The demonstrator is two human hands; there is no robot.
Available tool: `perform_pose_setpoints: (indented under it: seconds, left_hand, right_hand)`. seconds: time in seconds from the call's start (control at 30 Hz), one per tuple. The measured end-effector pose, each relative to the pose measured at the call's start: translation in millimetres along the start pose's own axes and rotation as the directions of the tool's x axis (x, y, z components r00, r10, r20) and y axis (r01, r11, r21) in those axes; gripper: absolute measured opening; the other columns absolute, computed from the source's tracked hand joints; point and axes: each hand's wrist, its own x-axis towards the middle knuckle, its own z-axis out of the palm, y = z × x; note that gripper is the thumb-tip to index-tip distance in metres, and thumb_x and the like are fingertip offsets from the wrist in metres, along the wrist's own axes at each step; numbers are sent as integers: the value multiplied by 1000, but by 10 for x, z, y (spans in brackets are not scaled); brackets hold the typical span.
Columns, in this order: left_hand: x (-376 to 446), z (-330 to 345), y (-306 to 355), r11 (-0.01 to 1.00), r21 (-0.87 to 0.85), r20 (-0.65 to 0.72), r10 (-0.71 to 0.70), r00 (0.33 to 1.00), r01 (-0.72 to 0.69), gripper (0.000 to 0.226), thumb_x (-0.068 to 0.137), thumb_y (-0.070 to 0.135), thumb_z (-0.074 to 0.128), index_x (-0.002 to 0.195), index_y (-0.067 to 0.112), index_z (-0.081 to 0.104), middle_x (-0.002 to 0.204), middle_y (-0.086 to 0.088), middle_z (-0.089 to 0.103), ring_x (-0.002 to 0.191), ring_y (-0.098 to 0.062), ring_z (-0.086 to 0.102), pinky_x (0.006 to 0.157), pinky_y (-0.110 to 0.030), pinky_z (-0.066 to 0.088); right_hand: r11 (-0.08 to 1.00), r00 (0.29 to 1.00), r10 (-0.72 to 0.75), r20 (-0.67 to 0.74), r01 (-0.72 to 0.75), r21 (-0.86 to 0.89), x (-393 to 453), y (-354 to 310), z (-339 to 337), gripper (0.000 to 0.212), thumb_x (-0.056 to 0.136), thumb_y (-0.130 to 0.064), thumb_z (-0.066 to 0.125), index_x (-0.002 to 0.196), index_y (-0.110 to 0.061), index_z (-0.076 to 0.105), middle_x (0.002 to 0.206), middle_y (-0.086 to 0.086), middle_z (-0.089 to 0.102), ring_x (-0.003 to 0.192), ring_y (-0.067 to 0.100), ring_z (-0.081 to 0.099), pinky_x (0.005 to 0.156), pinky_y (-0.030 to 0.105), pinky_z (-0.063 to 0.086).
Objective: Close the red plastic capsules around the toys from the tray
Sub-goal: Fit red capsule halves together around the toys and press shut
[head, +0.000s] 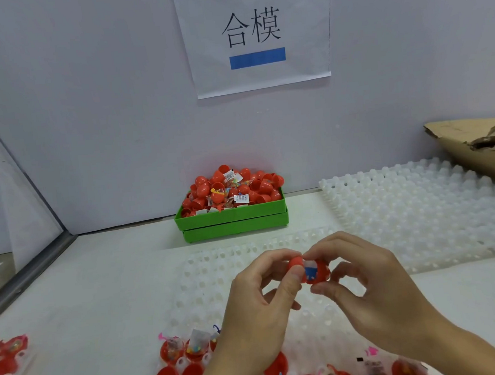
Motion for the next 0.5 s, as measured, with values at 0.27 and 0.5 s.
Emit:
perform_pose_setpoints:
  seconds: [0.27, 0.5]
  left_hand:
    - [4, 32, -12, 1000, -4, -4, 1, 1000, -1, 14, 94, 23, 60, 104, 24, 70, 91, 5, 73, 86, -14, 68, 62, -21, 55]
    - [-4, 45, 1, 1000, 22, 11, 17, 1000, -17, 10, 92, 21, 66, 99, 27, 70, 84, 8, 71, 79, -9, 66, 63, -22, 55]
  right_hand:
    - [989, 997, -76, 30, 79, -122, -1, 13, 14, 27, 80, -3, 71, 103, -19, 68, 94, -14, 61, 86, 6, 61, 69, 15, 50]
    - [998, 997, 32, -76, -36, -53, -13, 13, 23, 55, 73, 5, 81, 103, -33, 54, 90, -17, 68, 82, 8, 67, 70, 20, 54]
